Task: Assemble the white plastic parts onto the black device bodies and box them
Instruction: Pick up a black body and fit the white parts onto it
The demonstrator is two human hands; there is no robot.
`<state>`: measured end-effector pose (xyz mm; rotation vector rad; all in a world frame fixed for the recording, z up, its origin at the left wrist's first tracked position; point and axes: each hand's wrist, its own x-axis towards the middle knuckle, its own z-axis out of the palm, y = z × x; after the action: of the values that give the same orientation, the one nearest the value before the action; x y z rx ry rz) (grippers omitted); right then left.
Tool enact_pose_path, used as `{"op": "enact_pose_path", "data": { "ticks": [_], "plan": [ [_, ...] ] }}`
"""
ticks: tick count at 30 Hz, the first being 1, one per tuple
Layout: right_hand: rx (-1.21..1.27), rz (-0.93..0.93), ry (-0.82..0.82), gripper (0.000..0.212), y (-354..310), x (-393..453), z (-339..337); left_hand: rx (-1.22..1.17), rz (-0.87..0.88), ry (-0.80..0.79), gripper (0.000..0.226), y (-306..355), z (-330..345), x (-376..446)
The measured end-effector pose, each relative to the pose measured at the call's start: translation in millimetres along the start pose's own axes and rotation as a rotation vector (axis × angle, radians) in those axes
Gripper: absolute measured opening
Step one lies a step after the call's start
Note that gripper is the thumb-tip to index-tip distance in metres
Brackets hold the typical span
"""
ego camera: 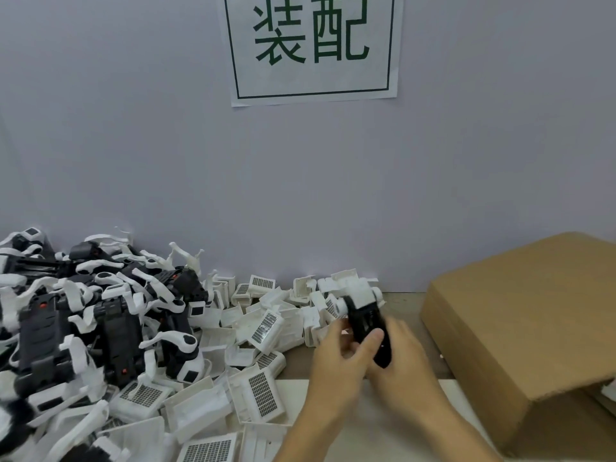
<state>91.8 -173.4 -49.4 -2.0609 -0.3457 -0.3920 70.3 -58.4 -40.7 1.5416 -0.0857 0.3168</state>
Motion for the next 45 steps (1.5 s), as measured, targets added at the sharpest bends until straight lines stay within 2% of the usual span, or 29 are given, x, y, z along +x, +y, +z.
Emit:
{"op": "enact_pose_path", "data": {
  "ticks": [4, 7, 9, 14, 18, 23, 30, 33, 36, 38, 41, 45],
  "plan": [
    [-0.041, -0.102, -0.078, 0.057, -3.8, -0.4, 5.8, -0.255, -0.128, 0.125, 0.012, 0.4, -5.3, 5.8],
    [-0.078, -0.105, -0.115, 0.082, -4.5, 0.3, 9.6, -0.409, -0.209, 0.227, 0.026, 0.9, -13.1, 9.3],
    [-0.080, -0.101, -0.128, 0.088, -5.4, -0.5, 12.4, -0.445, -0.238, 0.244, 0.033, -0.1, -15.1, 10.1],
    [-0.016, -0.094, -0.097, 0.052, -8.5, -1.3, 15.4, -0.350, -0.187, 0.176, 0.021, -2.5, -10.9, 8.0],
    [0.035, -0.006, -0.146, 0.047, -8.6, -3.3, 13.7, -0.217, -0.107, 0.157, 0.011, -5.5, -8.9, 7.1],
    [0.045, 0.038, -0.191, 0.028, -5.6, -1.6, 7.6, -0.023, -0.016, 0.094, 0.011, -10.3, -7.7, 6.2],
    [0.085, 0.040, -0.239, 0.031, -10.9, -4.8, 5.6, 0.028, 0.038, 0.136, 0.013, -10.2, -9.0, 6.7],
    [0.119, 0.034, -0.267, 0.038, -10.2, -5.7, 8.7, 0.042, 0.057, 0.184, 0.023, -10.0, -8.7, 6.9],
    [0.181, 0.020, -0.182, 0.046, -8.5, -2.0, 8.5, 0.047, 0.040, 0.174, 0.026, -11.2, -9.8, 7.4],
    [0.273, 0.045, -0.087, 0.053, -7.9, -0.2, 4.1, 0.128, 0.071, 0.158, 0.028, -12.4, -11.1, 6.9],
    [0.439, 0.053, -0.041, 0.049, -6.8, -0.3, 2.8, 0.353, 0.159, 0.047, 0.028, -15.1, -11.8, 3.4],
    [0.569, 0.209, 0.035, 0.068, -9.0, 2.7, 5.9, 0.564, 0.244, -0.042, 0.035, -12.8, -10.2, -3.1]
  ]
}}
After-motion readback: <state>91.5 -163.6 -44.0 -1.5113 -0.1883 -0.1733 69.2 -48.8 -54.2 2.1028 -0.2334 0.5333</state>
